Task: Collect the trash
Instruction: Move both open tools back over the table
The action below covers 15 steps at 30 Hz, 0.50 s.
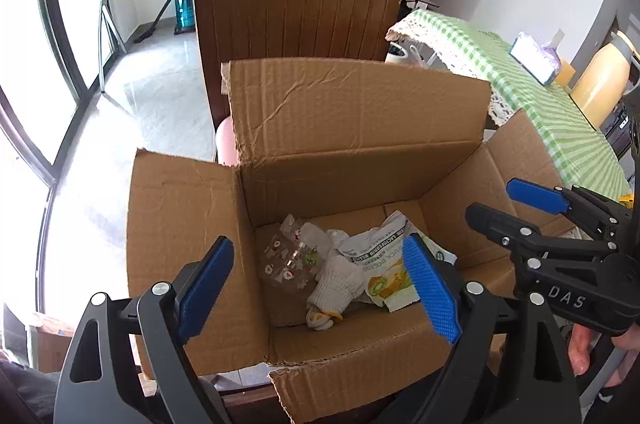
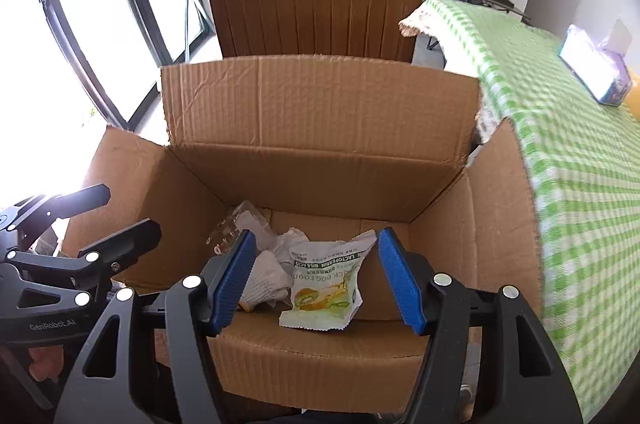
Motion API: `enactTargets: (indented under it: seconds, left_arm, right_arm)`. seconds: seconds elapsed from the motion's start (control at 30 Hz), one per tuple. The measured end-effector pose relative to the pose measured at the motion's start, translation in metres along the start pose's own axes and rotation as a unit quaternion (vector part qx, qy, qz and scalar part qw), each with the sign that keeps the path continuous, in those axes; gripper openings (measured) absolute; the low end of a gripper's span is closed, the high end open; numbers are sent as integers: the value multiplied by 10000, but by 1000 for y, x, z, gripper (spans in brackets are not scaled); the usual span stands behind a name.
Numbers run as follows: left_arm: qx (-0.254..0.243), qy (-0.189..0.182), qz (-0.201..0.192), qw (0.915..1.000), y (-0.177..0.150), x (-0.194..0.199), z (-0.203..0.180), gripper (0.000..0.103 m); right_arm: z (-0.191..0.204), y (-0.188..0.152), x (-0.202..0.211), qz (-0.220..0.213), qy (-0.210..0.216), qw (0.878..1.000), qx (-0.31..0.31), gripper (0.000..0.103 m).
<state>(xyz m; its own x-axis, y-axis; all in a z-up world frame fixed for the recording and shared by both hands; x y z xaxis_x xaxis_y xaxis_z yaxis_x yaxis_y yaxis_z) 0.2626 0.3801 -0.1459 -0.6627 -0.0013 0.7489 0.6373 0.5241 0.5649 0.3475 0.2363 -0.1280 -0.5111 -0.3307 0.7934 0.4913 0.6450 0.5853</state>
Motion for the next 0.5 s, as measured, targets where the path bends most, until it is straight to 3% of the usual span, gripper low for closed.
enactTargets:
  seconds: [0.13,0.27,0.5]
  left_arm:
    - [-77,35,-225,9997,4,14,-10,84]
    - [-245,169,-555,9980,5,32,-23,85]
    - [-808,50,-1446,9862,4,69,-70,92]
  right_arm:
    - [-12,7,17,-258,-66,9995,-172,70]
    - [-22,4,40,-519,-57,9981,-320,70]
    - [-65,-7,94,-1373,-345,9855,-939,72]
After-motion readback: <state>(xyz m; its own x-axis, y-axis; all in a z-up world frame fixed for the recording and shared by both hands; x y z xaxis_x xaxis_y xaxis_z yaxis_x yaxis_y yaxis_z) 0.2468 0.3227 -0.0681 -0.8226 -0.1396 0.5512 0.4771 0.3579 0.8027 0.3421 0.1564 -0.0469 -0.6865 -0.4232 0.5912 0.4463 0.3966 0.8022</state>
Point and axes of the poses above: each gripper's, at about its wrist camera, not at the fingertips, and x roughly against the way its jaws point, z to its left, y to its top, the point moved 3 cm from there along -x, roughly the way its jaws point, and after that the axes turned 15 degrees about -y, right-handed, at the moved point
